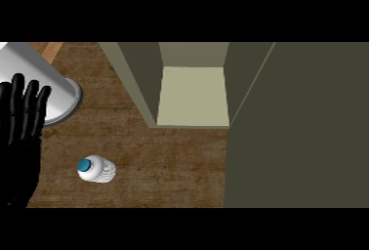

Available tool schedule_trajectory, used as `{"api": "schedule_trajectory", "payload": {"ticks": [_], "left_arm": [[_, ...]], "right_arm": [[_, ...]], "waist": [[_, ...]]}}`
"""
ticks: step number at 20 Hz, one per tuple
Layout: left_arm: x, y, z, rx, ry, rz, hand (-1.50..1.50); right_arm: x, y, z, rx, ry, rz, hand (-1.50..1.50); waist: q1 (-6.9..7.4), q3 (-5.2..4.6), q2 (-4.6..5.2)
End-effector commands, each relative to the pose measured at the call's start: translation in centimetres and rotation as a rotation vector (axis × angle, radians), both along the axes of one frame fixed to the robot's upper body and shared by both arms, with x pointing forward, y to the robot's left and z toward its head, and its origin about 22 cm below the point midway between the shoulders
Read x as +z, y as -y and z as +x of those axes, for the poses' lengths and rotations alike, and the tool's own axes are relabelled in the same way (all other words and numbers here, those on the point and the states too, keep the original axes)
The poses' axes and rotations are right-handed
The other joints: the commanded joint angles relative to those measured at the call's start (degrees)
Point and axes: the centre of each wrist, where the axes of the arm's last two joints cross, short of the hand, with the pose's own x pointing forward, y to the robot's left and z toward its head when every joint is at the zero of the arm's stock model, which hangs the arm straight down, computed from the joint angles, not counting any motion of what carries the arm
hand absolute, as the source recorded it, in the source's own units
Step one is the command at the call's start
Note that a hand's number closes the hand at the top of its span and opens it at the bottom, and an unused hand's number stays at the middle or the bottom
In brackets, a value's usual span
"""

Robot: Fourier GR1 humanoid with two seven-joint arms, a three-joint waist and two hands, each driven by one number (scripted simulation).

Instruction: Pick up the bottled water, place it into the cabinet and close the cabinet

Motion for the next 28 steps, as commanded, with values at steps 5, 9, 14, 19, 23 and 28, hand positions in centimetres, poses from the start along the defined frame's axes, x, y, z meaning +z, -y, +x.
{"api": "schedule_trajectory", "payload": {"ticks": [5, 9, 14, 19, 23, 28], "left_arm": [[-0.1, 0.7, -4.6, 0.354, -0.009, -0.016, -1.50], [-0.6, 2.2, -6.1, 0.370, -0.178, -0.317, -1.50], [-0.1, 4.2, -10.3, 0.403, -0.181, -0.341, -1.50], [0.0, 6.9, -11.9, 0.418, -0.172, -0.334, -1.50], [-0.6, 7.4, -13.3, 0.410, -0.201, -0.356, -1.50], [-1.1, 8.1, -14.2, 0.447, -0.189, -0.347, -1.50]], "right_arm": [[0.3, 0.7, -3.4, -0.001, -0.054, -0.001, -1.50], [-2.0, -0.6, -4.2, 0.184, -0.150, 0.127, -1.50], [1.6, 0.6, -9.1, 0.204, -0.153, 0.123, -1.50], [2.9, -0.2, -11.3, 0.203, -0.152, 0.139, -1.50], [2.3, 0.8, -12.7, 0.200, -0.158, 0.135, -1.50], [2.3, 1.4, -13.5, 0.181, -0.166, 0.125, -1.50]], "waist": [[-0.58, 0.17, 0.16], [-0.41, 0.24, 0.13], [-0.78, 0.15, 0.05], [-0.74, 0.16, 0.18], [-0.89, 0.16, 0.02], [-0.79, 0.15, 0.02]]}}
